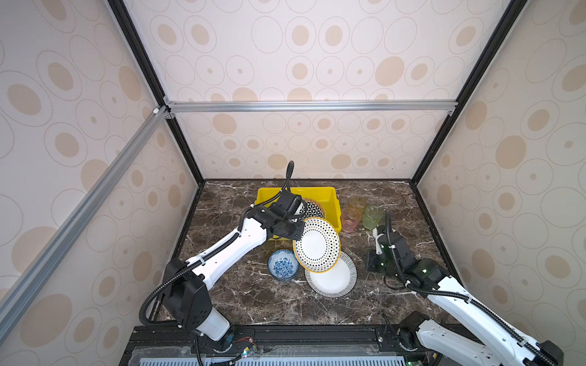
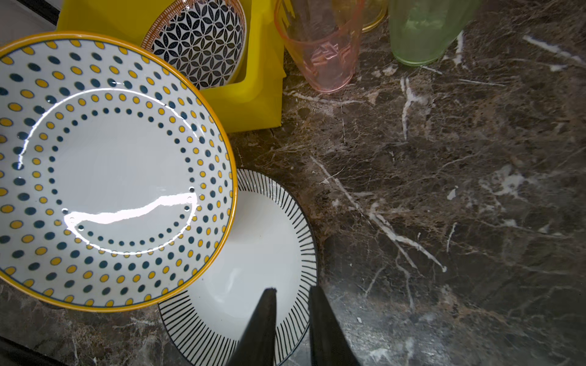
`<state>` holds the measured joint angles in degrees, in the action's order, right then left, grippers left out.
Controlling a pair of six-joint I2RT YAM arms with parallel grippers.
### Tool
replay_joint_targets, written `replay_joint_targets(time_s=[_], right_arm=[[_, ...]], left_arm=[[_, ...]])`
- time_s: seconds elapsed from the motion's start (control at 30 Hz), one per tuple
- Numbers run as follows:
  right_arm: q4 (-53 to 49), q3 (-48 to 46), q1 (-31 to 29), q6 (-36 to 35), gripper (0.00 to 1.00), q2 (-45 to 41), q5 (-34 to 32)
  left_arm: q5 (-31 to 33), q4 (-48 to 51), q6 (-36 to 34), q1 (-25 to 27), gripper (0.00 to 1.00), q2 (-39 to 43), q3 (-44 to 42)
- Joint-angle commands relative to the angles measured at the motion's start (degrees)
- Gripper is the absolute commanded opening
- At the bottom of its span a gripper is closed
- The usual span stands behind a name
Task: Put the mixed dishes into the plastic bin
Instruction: 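Carry the dotted plate with the left gripper over the yellow bin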
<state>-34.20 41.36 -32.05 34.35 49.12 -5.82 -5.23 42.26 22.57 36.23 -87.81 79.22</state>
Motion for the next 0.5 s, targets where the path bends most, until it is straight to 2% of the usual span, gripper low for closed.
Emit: replay_joint_targets(time_s=[0.0, 0.47], right_arm=[[-2.0, 2.1, -0.4, -0.8, 0.22, -0.8, -2.3], [-2.2, 4.9, -0.5, -1.6, 0.22, 0.2, -4.8]], left_arm=[[-2.8, -5.9, 1.6, -1.7, 0.0, 3.4, 4.0], [-6.4, -11.8, 3.3, -8.4, 0.0, 4.9, 4.7]])
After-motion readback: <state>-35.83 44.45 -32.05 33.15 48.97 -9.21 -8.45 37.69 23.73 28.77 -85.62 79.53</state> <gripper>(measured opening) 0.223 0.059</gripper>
